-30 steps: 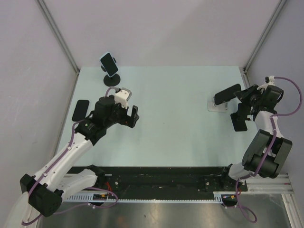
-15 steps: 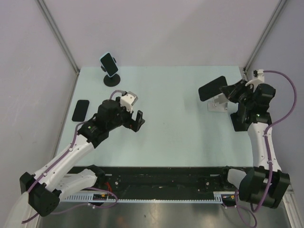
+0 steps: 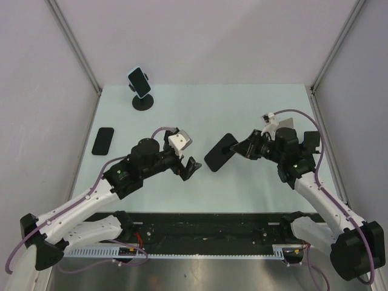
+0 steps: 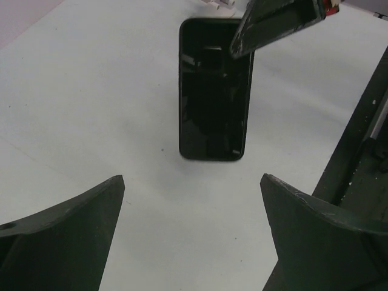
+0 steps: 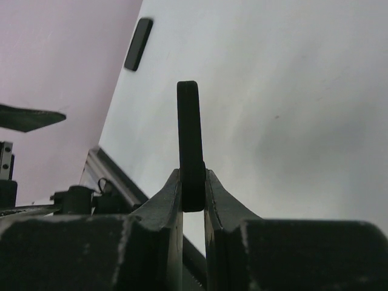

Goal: Remove the phone from the phone stand

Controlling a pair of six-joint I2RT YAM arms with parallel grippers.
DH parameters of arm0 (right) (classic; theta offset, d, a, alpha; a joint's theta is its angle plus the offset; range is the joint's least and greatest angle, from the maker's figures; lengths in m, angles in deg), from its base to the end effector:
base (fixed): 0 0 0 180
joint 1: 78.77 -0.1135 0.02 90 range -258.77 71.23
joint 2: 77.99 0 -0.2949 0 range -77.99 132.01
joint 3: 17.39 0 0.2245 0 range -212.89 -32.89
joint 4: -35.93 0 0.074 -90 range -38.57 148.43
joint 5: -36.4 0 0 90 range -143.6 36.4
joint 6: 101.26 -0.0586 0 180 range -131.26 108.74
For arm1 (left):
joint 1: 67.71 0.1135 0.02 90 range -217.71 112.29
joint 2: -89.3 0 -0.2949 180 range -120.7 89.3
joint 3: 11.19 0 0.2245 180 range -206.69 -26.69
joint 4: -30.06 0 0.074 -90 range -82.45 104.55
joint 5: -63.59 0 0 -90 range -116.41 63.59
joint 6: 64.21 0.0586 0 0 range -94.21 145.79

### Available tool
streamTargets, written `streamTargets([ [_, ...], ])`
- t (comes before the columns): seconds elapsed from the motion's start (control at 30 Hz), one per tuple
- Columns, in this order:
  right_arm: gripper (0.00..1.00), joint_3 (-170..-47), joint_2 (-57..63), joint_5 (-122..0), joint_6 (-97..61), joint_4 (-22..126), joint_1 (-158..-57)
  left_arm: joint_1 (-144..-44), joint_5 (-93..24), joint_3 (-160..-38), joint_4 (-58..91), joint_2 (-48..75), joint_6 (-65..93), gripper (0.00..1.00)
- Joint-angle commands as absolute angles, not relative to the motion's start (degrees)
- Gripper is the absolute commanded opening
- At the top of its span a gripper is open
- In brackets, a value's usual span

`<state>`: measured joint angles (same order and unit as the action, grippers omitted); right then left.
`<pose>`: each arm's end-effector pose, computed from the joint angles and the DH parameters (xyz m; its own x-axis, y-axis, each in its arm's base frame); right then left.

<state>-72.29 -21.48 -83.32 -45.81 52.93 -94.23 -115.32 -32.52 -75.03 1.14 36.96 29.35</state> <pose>0.1851 0.0813 0.3133 -0.6414 0.3336 -0.6908 -0.3892 0.6345 0.6678 0.1208 -0.1416 0.3521 -0.1516 0.2576 -0.9543 0.8138 0.5805 0.0274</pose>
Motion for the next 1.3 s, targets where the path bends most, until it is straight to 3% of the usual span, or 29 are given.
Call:
streamTargets([
  [0.0, 0.00, -71.65, -22.88, -79.36, -51.50, 40.90, -101.61, -118.85, -30.20, -77.92, 4.18, 35.96, 33.61, 1.00],
  [0.3, 0.00, -71.21, -21.12, -74.96, -55.91, 32.54, -112.51, -125.80, -20.35, -78.46, 4.97, 31.03, 36.78, 1.00],
  [0.7, 0.00, -71.21, -20.60, -74.87, -58.11, 29.28, -114.80, -126.68, -8.58, -75.30, 5.06, 27.60, 35.29, 1.00],
  [1.0, 0.00, -71.21, -20.86, -75.14, -58.11, 29.28, -114.81, -126.68, -10.59, -74.68, 5.06, 26.72, 34.32, 1.00],
  [1.27, 0.00, -71.12, -21.12, -75.05, -57.93, 30.25, -114.72, -126.68, -12.00, -74.33, 4.89, 27.07, 35.02, 0.86],
])
